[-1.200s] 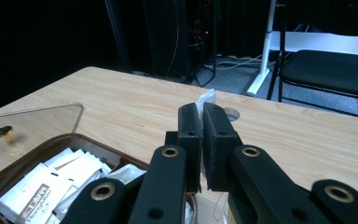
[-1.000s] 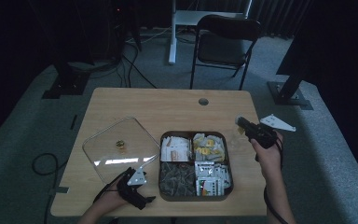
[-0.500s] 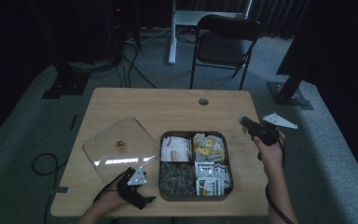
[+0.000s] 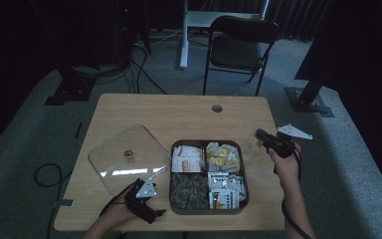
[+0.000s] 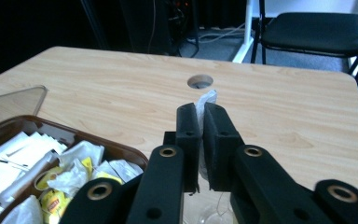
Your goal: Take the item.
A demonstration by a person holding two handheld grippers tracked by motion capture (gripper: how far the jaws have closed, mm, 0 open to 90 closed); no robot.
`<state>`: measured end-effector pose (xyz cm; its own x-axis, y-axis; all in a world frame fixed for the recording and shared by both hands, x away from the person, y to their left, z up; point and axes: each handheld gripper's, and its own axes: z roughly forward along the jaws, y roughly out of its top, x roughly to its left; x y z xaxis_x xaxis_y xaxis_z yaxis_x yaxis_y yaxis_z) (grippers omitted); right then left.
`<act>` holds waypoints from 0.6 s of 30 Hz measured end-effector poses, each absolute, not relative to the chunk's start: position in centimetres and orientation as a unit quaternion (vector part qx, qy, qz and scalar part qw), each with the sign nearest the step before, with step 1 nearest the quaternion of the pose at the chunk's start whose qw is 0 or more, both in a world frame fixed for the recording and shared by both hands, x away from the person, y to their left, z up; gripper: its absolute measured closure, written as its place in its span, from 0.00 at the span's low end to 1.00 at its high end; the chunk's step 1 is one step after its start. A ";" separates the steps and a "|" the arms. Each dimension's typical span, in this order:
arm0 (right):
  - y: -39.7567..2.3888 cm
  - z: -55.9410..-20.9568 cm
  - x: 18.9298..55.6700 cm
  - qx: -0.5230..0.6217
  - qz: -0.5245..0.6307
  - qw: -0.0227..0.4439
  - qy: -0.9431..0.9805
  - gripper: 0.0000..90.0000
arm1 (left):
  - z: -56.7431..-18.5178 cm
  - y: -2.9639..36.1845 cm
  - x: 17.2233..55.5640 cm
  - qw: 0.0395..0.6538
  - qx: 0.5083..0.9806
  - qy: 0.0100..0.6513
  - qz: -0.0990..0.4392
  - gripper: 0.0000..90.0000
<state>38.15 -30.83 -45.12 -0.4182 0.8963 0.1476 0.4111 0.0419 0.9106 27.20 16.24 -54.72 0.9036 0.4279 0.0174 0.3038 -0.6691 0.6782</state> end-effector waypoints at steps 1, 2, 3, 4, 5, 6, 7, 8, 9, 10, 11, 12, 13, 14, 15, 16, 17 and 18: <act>-30.8 -45.2 38.2 0.483 0.497 0.242 0.680 0.91 | -54.7 16.2 27.2 0.353 0.909 0.201 0.088 0.02; -30.8 -45.3 38.2 0.483 0.499 0.239 0.679 0.90 | -54.7 16.2 27.2 0.353 0.909 0.201 0.088 0.02; -30.8 -45.3 38.2 0.483 0.497 0.242 0.679 0.88 | -54.7 16.2 27.2 0.353 0.909 0.201 0.088 0.02; -30.8 -45.3 38.2 0.483 0.497 0.242 0.679 0.88 | -54.7 16.2 27.2 0.353 0.909 0.201 0.088 0.02; -30.8 -45.3 38.1 0.483 0.496 0.244 0.679 0.87 | -54.7 16.2 27.2 0.353 0.909 0.201 0.088 0.02; -30.9 -45.4 38.1 0.486 0.500 0.237 0.677 0.84 | -54.7 16.2 27.2 0.353 0.909 0.201 0.088 0.02; -30.9 -45.4 38.1 0.486 0.499 0.238 0.677 0.83 | -54.7 16.2 27.2 0.353 0.909 0.201 0.088 0.02; -30.9 -45.4 38.0 0.486 0.498 0.239 0.677 0.83 | -54.7 16.2 27.2 0.353 0.909 0.201 0.088 0.02; -31.0 -45.4 38.0 0.486 0.500 0.239 0.676 0.81 | -54.7 16.2 27.2 0.353 0.909 0.201 0.088 0.02; -31.0 -45.4 37.9 0.486 0.501 0.240 0.675 0.80 | -54.7 16.2 27.2 0.353 0.909 0.201 0.088 0.02; -31.1 -45.4 37.8 0.486 0.501 0.241 0.674 0.79 | -54.7 16.2 27.2 0.353 0.909 0.201 0.088 0.02; -31.1 -45.4 37.8 0.485 0.502 0.240 0.674 0.78 | -54.7 16.2 27.2 0.353 0.909 0.201 0.088 0.02; -31.1 -45.3 37.7 0.485 0.501 0.241 0.675 0.78 | -54.7 16.2 27.2 0.353 0.909 0.201 0.088 0.02; -31.2 -45.3 37.6 0.485 0.499 0.244 0.676 0.78 | -54.7 16.2 27.2 0.354 0.909 0.201 0.088 0.02; -31.2 -45.3 37.5 0.485 0.500 0.242 0.675 0.77 | -54.7 16.2 27.2 0.353 0.909 0.201 0.088 0.02; -31.3 -45.3 37.5 0.485 0.501 0.242 0.674 0.76 | -54.7 16.2 27.2 0.353 0.909 0.201 0.088 0.02; -31.3 -45.3 37.4 0.486 0.502 0.244 0.673 0.75 | -54.7 16.2 27.2 0.354 0.909 0.201 0.088 0.02; -31.4 -45.3 37.3 0.486 0.503 0.243 0.672 0.73 | -54.7 16.2 27.2 0.354 0.909 0.201 0.088 0.02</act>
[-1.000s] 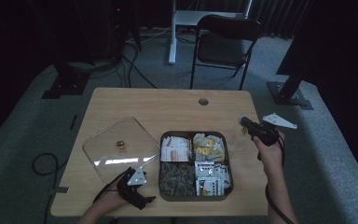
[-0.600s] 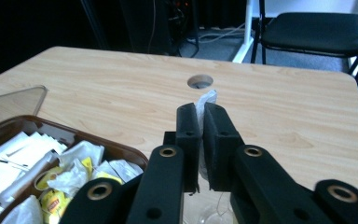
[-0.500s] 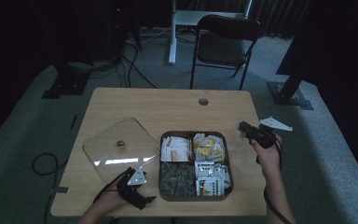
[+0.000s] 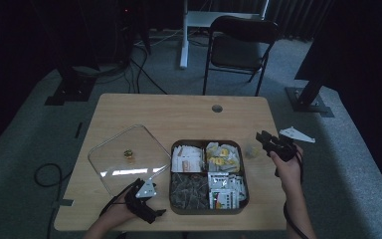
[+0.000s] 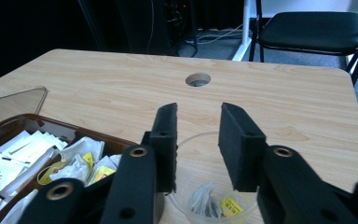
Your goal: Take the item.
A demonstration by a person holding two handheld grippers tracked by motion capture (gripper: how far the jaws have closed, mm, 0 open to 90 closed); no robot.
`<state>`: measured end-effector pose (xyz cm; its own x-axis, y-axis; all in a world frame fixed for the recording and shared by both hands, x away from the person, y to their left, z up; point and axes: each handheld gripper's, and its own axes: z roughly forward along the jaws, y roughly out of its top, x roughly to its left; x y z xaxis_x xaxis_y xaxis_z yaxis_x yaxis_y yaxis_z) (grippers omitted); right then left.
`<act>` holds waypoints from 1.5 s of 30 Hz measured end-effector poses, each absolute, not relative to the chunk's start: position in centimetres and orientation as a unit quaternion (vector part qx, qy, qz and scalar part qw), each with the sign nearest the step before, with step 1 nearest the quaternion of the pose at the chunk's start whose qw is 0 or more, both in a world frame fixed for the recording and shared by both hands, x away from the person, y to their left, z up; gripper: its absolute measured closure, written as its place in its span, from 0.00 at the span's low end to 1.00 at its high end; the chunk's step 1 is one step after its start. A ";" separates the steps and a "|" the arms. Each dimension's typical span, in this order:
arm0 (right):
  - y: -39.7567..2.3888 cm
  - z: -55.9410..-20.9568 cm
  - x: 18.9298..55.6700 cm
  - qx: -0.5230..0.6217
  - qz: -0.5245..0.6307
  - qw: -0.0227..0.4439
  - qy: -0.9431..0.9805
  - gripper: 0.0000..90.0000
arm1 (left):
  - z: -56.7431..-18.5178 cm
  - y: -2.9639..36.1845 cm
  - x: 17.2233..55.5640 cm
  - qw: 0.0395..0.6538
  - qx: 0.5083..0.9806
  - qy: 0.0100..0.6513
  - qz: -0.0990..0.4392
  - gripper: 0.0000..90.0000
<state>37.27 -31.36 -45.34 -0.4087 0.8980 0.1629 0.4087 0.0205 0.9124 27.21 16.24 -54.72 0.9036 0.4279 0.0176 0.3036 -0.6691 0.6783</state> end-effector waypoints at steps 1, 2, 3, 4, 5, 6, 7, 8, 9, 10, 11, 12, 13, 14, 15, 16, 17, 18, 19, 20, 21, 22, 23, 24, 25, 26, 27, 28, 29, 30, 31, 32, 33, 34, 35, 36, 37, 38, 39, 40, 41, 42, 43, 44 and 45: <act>-31.4 -45.4 37.2 0.486 0.505 0.242 0.671 0.71 | -54.7 16.2 27.2 0.354 0.909 0.201 0.088 0.02; -31.5 -45.4 37.0 0.486 0.505 0.244 0.671 0.69 | -54.7 16.2 27.2 0.354 0.909 0.201 0.088 0.02; -31.5 -45.4 36.9 0.485 0.505 0.245 0.671 0.68 | -54.7 16.2 27.2 0.353 0.909 0.201 0.088 0.02; -31.6 -45.5 36.8 0.480 0.508 0.244 0.672 0.67 | -54.7 16.2 27.2 0.353 0.909 0.201 0.088 0.02; -31.6 -45.5 36.7 0.478 0.511 0.241 0.673 0.65 | -54.7 16.2 27.2 0.353 0.909 0.201 0.088 0.02; -31.7 -45.5 36.5 0.474 0.512 0.242 0.674 0.64 | -54.7 16.2 27.2 0.353 0.909 0.201 0.088 0.02; -31.8 -45.6 36.4 0.472 0.511 0.244 0.675 0.63 | -54.7 16.2 27.2 0.353 0.909 0.201 0.088 0.02; -31.9 -45.6 36.2 0.472 0.514 0.244 0.674 0.62 | -54.7 16.2 27.2 0.353 0.909 0.201 0.088 0.02; -32.0 -45.6 35.9 0.470 0.516 0.244 0.673 0.62 | -54.7 16.2 27.2 0.353 0.909 0.201 0.088 0.02; -32.1 -45.6 35.7 0.466 0.518 0.247 0.674 0.61 | -54.7 16.2 27.2 0.353 0.909 0.201 0.088 0.02; -32.1 -45.6 35.6 0.464 0.518 0.248 0.674 0.60 | -54.7 16.2 27.2 0.353 0.910 0.201 0.088 0.02; -32.2 -45.5 35.4 0.463 0.519 0.250 0.674 0.59 | -54.7 16.2 27.2 0.353 0.910 0.201 0.088 0.02; -32.2 -45.4 35.2 0.460 0.520 0.254 0.674 0.59 | -54.7 16.2 27.2 0.353 0.909 0.201 0.088 0.02; -32.3 -45.4 35.0 0.458 0.521 0.255 0.674 0.58 | -54.7 16.2 27.2 0.353 0.909 0.201 0.088 0.02; -32.3 -45.3 34.7 0.455 0.522 0.256 0.674 0.57 | -54.7 16.2 27.2 0.354 0.909 0.201 0.088 0.02; -32.3 -45.3 34.5 0.452 0.522 0.256 0.676 0.56 | -54.7 16.2 27.2 0.353 0.909 0.201 0.088 0.02; -32.3 -45.3 34.4 0.447 0.524 0.256 0.679 0.52 | -54.7 16.2 27.2 0.353 0.909 0.201 0.088 0.02; -32.3 -45.3 34.3 0.444 0.522 0.257 0.681 0.49 | -54.7 16.2 27.2 0.353 0.909 0.201 0.088 0.02; -32.3 -45.3 34.1 0.441 0.522 0.260 0.682 0.48 | -54.7 16.2 27.2 0.353 0.909 0.201 0.088 0.02; -32.2 -45.4 34.0 0.441 0.524 0.259 0.681 0.46 | -54.7 16.2 27.2 0.353 0.909 0.201 0.088 0.02; -32.2 -45.4 33.8 0.440 0.525 0.256 0.682 0.46 | -54.7 16.2 27.2 0.354 0.909 0.201 0.088 0.02; -32.2 -45.5 33.6 0.439 0.524 0.257 0.683 0.46 | -54.7 16.2 27.2 0.354 0.909 0.201 0.088 0.02; -32.2 -45.5 33.5 0.437 0.524 0.257 0.684 0.45 | -54.7 16.2 27.2 0.354 0.909 0.201 0.088 0.02; -32.2 -45.6 33.3 0.436 0.524 0.257 0.685 0.43 | -54.7 16.2 27.2 0.354 0.909 0.201 0.088 0.02; -32.1 -45.7 33.2 0.435 0.524 0.255 0.686 0.40 | -54.7 16.2 27.2 0.354 0.909 0.201 0.088 0.02; -32.1 -45.8 33.2 0.435 0.522 0.254 0.688 0.38 | -54.7 16.2 27.2 0.354 0.909 0.201 0.088 0.02; -32.1 -45.9 33.1 0.437 0.522 0.252 0.688 0.34 | -54.7 16.2 27.2 0.353 0.909 0.201 0.088 0.02; -32.1 -46.1 33.0 0.438 0.520 0.250 0.689 0.32 | -54.7 16.2 27.2 0.354 0.909 0.201 0.088 0.02; -32.1 -46.3 33.0 0.437 0.519 0.249 0.691 0.30 | -54.7 16.2 27.2 0.353 0.909 0.201 0.088 0.02; -32.1 -46.5 32.9 0.436 0.514 0.248 0.696 0.29 | -54.7 16.2 27.2 0.353 0.909 0.201 0.088 0.02; -32.0 -46.7 32.8 0.437 0.508 0.250 0.699 0.29 | -54.7 16.2 27.2 0.354 0.909 0.201 0.088 0.02; -32.0 -46.9 32.7 0.437 0.505 0.251 0.701 0.28 | -54.7 16.2 27.2 0.353 0.909 0.201 0.088 0.02; -31.9 -47.1 32.6 0.438 0.504 0.247 0.702 0.28 | -54.7 16.2 27.2 0.353 0.909 0.200 0.089 0.02; -31.9 -47.3 32.5 0.438 0.504 0.245 0.703 0.27 | -54.7 16.2 27.2 0.354 0.909 0.202 0.088 0.02; -31.9 -47.5 32.4 0.439 0.503 0.243 0.704 0.27 | -54.7 16.2 27.2 0.355 0.909 0.202 0.088 0.02; -32.0 -47.8 32.3 0.441 0.502 0.241 0.703 0.27 | -54.7 16.2 27.2 0.354 0.909 0.202 0.088 0.02; -32.0 -48.0 32.3 0.445 0.504 0.238 0.701 0.27 | -54.7 16.2 27.2 0.354 0.909 0.201 0.088 0.02; -32.1 -48.4 32.2 0.448 0.503 0.234 0.701 0.27 | -54.7 16.2 27.2 0.354 0.909 0.201 0.088 0.02; -32.1 -48.7 32.1 0.449 0.501 0.233 0.703 0.26 | -54.7 16.2 27.2 0.354 0.909 0.202 0.088 0.02; -32.1 -49.0 32.1 0.450 0.499 0.232 0.704 0.25 | -54.7 16.2 27.2 0.354 0.909 0.202 0.088 0.02; -32.1 -49.3 32.0 0.450 0.497 0.229 0.706 0.23 | -54.7 16.2 27.2 0.354 0.909 0.202 0.088 0.02; -32.1 -49.7 31.9 0.450 0.494 0.227 0.708 0.22 | -54.7 16.2 27.2 0.354 0.909 0.202 0.088 0.02; -32.1 -50.0 31.9 0.451 0.491 0.225 0.711 0.22 | -54.7 16.2 27.2 0.354 0.909 0.202 0.088 0.02; -32.0 -50.3 31.8 0.452 0.489 0.222 0.712 0.22 | -54.7 16.2 27.2 0.354 0.909 0.202 0.088 0.02; -31.9 -50.5 31.8 0.452 0.487 0.219 0.715 0.22 | -54.7 16.2 27.2 0.354 0.909 0.202 0.088 0.02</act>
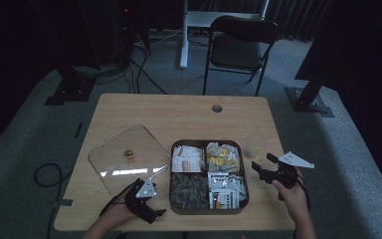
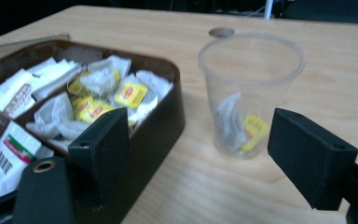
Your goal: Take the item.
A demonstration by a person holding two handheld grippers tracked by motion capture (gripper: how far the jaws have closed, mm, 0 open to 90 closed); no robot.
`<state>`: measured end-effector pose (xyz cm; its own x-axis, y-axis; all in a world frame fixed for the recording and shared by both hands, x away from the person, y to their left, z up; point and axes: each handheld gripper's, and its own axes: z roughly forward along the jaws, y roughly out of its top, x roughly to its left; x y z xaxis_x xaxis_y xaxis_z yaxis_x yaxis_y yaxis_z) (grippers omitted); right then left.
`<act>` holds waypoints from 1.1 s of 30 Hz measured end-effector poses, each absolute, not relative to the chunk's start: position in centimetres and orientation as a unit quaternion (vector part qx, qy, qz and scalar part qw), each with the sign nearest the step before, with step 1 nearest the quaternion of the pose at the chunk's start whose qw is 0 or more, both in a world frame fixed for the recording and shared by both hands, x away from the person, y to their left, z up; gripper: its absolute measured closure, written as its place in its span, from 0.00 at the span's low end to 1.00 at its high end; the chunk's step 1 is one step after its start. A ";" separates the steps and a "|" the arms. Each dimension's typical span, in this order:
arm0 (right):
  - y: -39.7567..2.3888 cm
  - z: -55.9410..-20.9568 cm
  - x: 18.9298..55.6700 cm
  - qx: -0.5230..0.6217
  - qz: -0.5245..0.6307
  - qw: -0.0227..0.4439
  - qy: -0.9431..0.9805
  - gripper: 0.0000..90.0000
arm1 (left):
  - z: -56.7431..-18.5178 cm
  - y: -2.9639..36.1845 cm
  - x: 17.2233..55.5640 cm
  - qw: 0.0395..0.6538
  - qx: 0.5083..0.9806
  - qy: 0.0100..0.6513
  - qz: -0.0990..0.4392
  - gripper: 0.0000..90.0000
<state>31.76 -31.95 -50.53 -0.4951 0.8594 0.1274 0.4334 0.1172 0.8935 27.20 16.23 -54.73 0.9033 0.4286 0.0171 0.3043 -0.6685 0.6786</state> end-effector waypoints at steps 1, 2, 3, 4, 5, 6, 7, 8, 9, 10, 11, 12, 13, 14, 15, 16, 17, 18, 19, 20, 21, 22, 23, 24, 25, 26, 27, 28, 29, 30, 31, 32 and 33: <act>-31.8 -50.9 31.7 0.452 0.482 0.216 0.719 0.22 | -54.7 16.2 27.2 0.354 0.909 0.201 0.088 0.02; -31.8 -51.1 31.6 0.453 0.480 0.215 0.720 0.22 | -54.7 16.2 27.2 0.354 0.909 0.201 0.088 0.02; -31.7 -51.4 31.6 0.453 0.479 0.213 0.721 0.21 | -54.7 16.2 27.2 0.354 0.909 0.201 0.088 0.02; -31.7 -51.6 31.5 0.453 0.476 0.210 0.724 0.21 | -54.7 16.2 27.2 0.354 0.909 0.201 0.088 0.02; -31.6 -51.9 31.5 0.453 0.472 0.207 0.727 0.21 | -54.7 16.2 27.2 0.354 0.909 0.201 0.088 0.02; -31.6 -52.2 31.5 0.452 0.470 0.206 0.730 0.21 | -54.7 16.2 27.2 0.354 0.909 0.201 0.088 0.02; -31.5 -52.4 31.4 0.450 0.466 0.204 0.734 0.21 | -54.7 16.2 27.2 0.354 0.909 0.201 0.088 0.02; -31.4 -52.5 31.4 0.449 0.463 0.203 0.737 0.21 | -54.7 16.2 27.2 0.354 0.909 0.201 0.088 0.02; -31.4 -52.6 31.4 0.449 0.461 0.201 0.738 0.21 | -54.7 16.2 27.2 0.354 0.909 0.201 0.088 0.02; -31.3 -52.7 31.4 0.449 0.458 0.200 0.741 0.21 | -54.7 16.2 27.2 0.354 0.909 0.201 0.088 0.02; -31.2 -52.9 31.4 0.447 0.457 0.199 0.743 0.21 | -54.7 16.2 27.2 0.354 0.909 0.201 0.088 0.02; -31.1 -53.0 31.3 0.447 0.454 0.197 0.745 0.21 | -54.7 16.2 27.2 0.354 0.909 0.201 0.088 0.02; -31.1 -53.1 31.3 0.446 0.452 0.196 0.747 0.21 | -54.7 16.2 27.2 0.354 0.909 0.201 0.088 0.02; -31.1 -53.2 31.3 0.447 0.451 0.194 0.747 0.21 | -54.7 16.2 27.2 0.354 0.909 0.201 0.088 0.02; -31.1 -53.3 31.2 0.447 0.449 0.193 0.749 0.21 | -54.7 16.2 27.2 0.354 0.909 0.201 0.088 0.02; -31.1 -53.4 31.2 0.447 0.447 0.191 0.751 0.21 | -54.7 16.2 27.2 0.354 0.909 0.201 0.088 0.02; -31.1 -53.6 31.1 0.448 0.444 0.187 0.753 0.21 | -54.7 16.2 27.2 0.354 0.909 0.201 0.088 0.02; -31.1 -53.7 31.0 0.447 0.441 0.185 0.756 0.21 | -54.7 16.2 27.2 0.354 0.909 0.201 0.088 0.02; -31.2 -53.9 30.9 0.447 0.439 0.182 0.757 0.21 | -54.7 16.2 27.2 0.354 0.909 0.201 0.088 0.02; -31.2 -54.1 30.9 0.448 0.435 0.182 0.759 0.20 | -54.7 16.2 27.2 0.354 0.909 0.201 0.088 0.02; -31.2 -54.2 30.8 0.448 0.432 0.182 0.762 0.20 | -54.7 16.2 27.2 0.354 0.909 0.201 0.088 0.02; -31.2 -54.3 30.7 0.448 0.428 0.182 0.764 0.20 | -54.7 16.2 27.2 0.354 0.909 0.201 0.088 0.02; -31.2 -54.5 30.7 0.446 0.425 0.180 0.766 0.20 | -54.7 16.2 27.2 0.354 0.909 0.201 0.088 0.02; -31.2 -54.6 30.7 0.446 0.421 0.177 0.769 0.20 | -54.7 16.2 27.2 0.354 0.909 0.201 0.088 0.02; -31.1 -54.7 30.6 0.446 0.416 0.175 0.773 0.20 | -54.7 16.2 27.2 0.353 0.909 0.201 0.088 0.02; -31.1 -54.8 30.6 0.445 0.410 0.173 0.777 0.20 | -54.7 16.2 27.2 0.353 0.909 0.201 0.088 0.02; -31.0 -54.8 30.6 0.444 0.409 0.174 0.778 0.20 | -54.7 16.2 27.2 0.353 0.909 0.201 0.088 0.02; -30.9 -54.8 30.6 0.441 0.409 0.173 0.780 0.19 | -54.7 16.2 27.2 0.353 0.909 0.201 0.088 0.02; -30.9 -54.8 30.7 0.441 0.405 0.171 0.783 0.19 | -54.7 16.2 27.2 0.353 0.910 0.201 0.088 0.02; -30.8 -54.8 30.7 0.440 0.398 0.172 0.786 0.19 | -54.7 16.2 27.2 0.353 0.910 0.201 0.088 0.02; -30.7 -54.9 30.7 0.438 0.391 0.173 0.791 0.19 | -54.7 16.2 27.2 0.353 0.910 0.201 0.088 0.02; -30.6 -54.9 30.7 0.438 0.385 0.172 0.794 0.19 | -54.7 16.2 27.2 0.353 0.910 0.201 0.088 0.02; -30.5 -54.9 30.7 0.437 0.378 0.171 0.798 0.19 | -54.7 16.2 27.2 0.353 0.910 0.201 0.088 0.02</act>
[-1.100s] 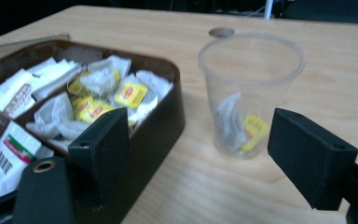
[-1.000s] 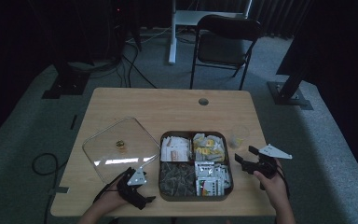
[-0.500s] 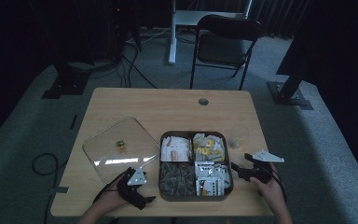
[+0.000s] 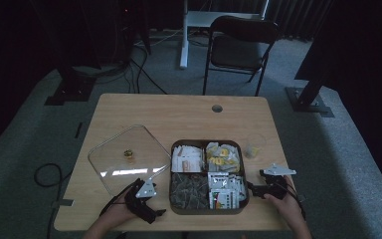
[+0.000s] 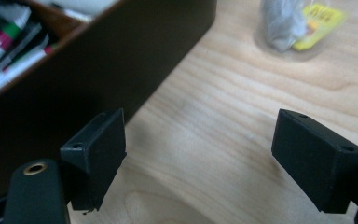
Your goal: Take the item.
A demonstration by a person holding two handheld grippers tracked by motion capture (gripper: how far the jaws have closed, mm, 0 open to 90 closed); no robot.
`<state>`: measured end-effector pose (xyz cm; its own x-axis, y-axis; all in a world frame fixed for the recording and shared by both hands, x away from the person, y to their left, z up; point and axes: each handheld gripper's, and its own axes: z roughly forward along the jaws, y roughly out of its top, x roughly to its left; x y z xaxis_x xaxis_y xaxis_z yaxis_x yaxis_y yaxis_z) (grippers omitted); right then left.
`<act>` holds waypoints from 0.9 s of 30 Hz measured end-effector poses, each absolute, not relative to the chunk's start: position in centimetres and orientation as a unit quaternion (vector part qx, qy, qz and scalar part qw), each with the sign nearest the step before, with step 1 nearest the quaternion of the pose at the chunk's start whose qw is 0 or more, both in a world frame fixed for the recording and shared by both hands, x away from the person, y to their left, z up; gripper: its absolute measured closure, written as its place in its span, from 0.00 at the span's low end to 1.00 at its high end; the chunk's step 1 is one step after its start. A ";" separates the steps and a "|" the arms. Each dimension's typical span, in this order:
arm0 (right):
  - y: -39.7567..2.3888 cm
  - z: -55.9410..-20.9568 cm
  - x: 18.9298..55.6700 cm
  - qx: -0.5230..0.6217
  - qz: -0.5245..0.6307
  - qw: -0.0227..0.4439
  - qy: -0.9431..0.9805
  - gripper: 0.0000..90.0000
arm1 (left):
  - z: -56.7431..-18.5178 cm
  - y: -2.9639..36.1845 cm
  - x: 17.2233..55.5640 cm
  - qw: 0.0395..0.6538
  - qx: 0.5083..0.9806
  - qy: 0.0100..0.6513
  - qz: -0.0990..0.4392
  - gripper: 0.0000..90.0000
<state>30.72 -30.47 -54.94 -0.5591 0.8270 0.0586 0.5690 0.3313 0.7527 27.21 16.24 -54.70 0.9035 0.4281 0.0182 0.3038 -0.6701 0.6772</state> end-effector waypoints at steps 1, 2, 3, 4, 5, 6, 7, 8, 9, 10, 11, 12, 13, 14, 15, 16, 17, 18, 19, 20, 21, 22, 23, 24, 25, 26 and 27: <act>-30.4 -55.0 30.7 0.437 0.373 0.170 0.801 0.19 | -54.7 16.2 27.2 0.353 0.910 0.201 0.088 0.02; -30.3 -55.0 30.7 0.436 0.367 0.170 0.804 0.18 | -54.7 16.2 27.2 0.353 0.910 0.201 0.088 0.02; -30.2 -55.0 30.7 0.434 0.365 0.171 0.806 0.17 | -54.7 16.2 27.2 0.353 0.910 0.201 0.088 0.02; -30.1 -55.0 30.7 0.432 0.362 0.173 0.808 0.17 | -54.7 16.2 27.2 0.353 0.909 0.202 0.088 0.02; -30.1 -55.0 30.7 0.431 0.360 0.175 0.809 0.17 | -54.7 16.2 27.2 0.353 0.909 0.202 0.088 0.02; -30.0 -55.0 30.7 0.429 0.359 0.175 0.810 0.15 | -54.7 16.2 27.2 0.353 0.909 0.202 0.088 0.02; -29.9 -55.1 30.7 0.426 0.354 0.178 0.813 0.15 | -54.7 16.2 27.2 0.353 0.909 0.202 0.088 0.02; -29.8 -55.1 30.7 0.425 0.353 0.179 0.814 0.15 | -54.7 16.2 27.2 0.353 0.909 0.202 0.088 0.02; -29.8 -55.1 30.7 0.425 0.353 0.179 0.814 0.15 | -54.7 16.2 27.2 0.353 0.909 0.202 0.088 0.02; -29.8 -55.1 30.7 0.426 0.353 0.180 0.813 0.14 | -54.7 16.2 27.2 0.353 0.909 0.203 0.089 0.02; -29.8 -55.1 30.7 0.427 0.352 0.180 0.813 0.14 | -54.7 16.3 27.2 0.353 0.909 0.204 0.089 0.02; -29.8 -55.1 30.7 0.428 0.352 0.181 0.813 0.14 | -54.7 16.3 27.1 0.353 0.908 0.205 0.089 0.02; -29.8 -55.1 30.7 0.429 0.352 0.181 0.812 0.14 | -54.7 16.3 27.1 0.353 0.908 0.206 0.089 0.02; -29.8 -55.1 30.6 0.430 0.351 0.181 0.812 0.14 | -54.7 16.4 27.0 0.353 0.908 0.206 0.090 0.02; -29.8 -55.1 30.6 0.432 0.350 0.182 0.811 0.14 | -54.7 16.4 27.0 0.353 0.908 0.205 0.090 0.02; -29.8 -55.1 30.6 0.433 0.350 0.182 0.810 0.14 | -54.7 16.5 27.0 0.353 0.909 0.204 0.090 0.02; -29.8 -55.1 30.6 0.433 0.350 0.182 0.810 0.14 | -54.7 16.5 27.0 0.352 0.909 0.205 0.090 0.02; -29.8 -55.1 30.6 0.433 0.350 0.182 0.810 0.14 | -54.7 16.5 27.0 0.350 0.909 0.206 0.090 0.02; -29.8 -55.1 30.6 0.433 0.350 0.182 0.810 0.14 | -54.7 16.5 27.0 0.350 0.909 0.207 0.090 0.02; -29.8 -55.1 30.6 0.433 0.350 0.182 0.810 0.14 | -54.7 16.5 27.0 0.350 0.909 0.208 0.091 0.02; -29.8 -55.1 30.6 0.433 0.350 0.182 0.810 0.14 | -54.7 16.5 26.9 0.349 0.909 0.209 0.091 0.02; -29.8 -55.1 30.6 0.433 0.350 0.182 0.810 0.14 | -54.7 16.5 26.9 0.349 0.909 0.209 0.091 0.02; -29.8 -55.1 30.6 0.433 0.350 0.182 0.810 0.14 | -54.6 16.5 26.9 0.344 0.910 0.212 0.091 0.02; -29.8 -55.1 30.6 0.433 0.350 0.182 0.810 0.14 | -54.5 16.5 26.9 0.341 0.911 0.212 0.092 0.02; -29.8 -55.1 30.6 0.433 0.350 0.182 0.810 0.14 | -54.5 16.6 26.9 0.340 0.911 0.214 0.096 0.02; -29.8 -55.1 30.6 0.433 0.350 0.182 0.810 0.14 | -54.4 16.6 26.9 0.338 0.911 0.216 0.097 0.02; -29.8 -55.1 30.6 0.433 0.350 0.182 0.810 0.14 | -54.4 16.7 26.9 0.337 0.911 0.217 0.098 0.02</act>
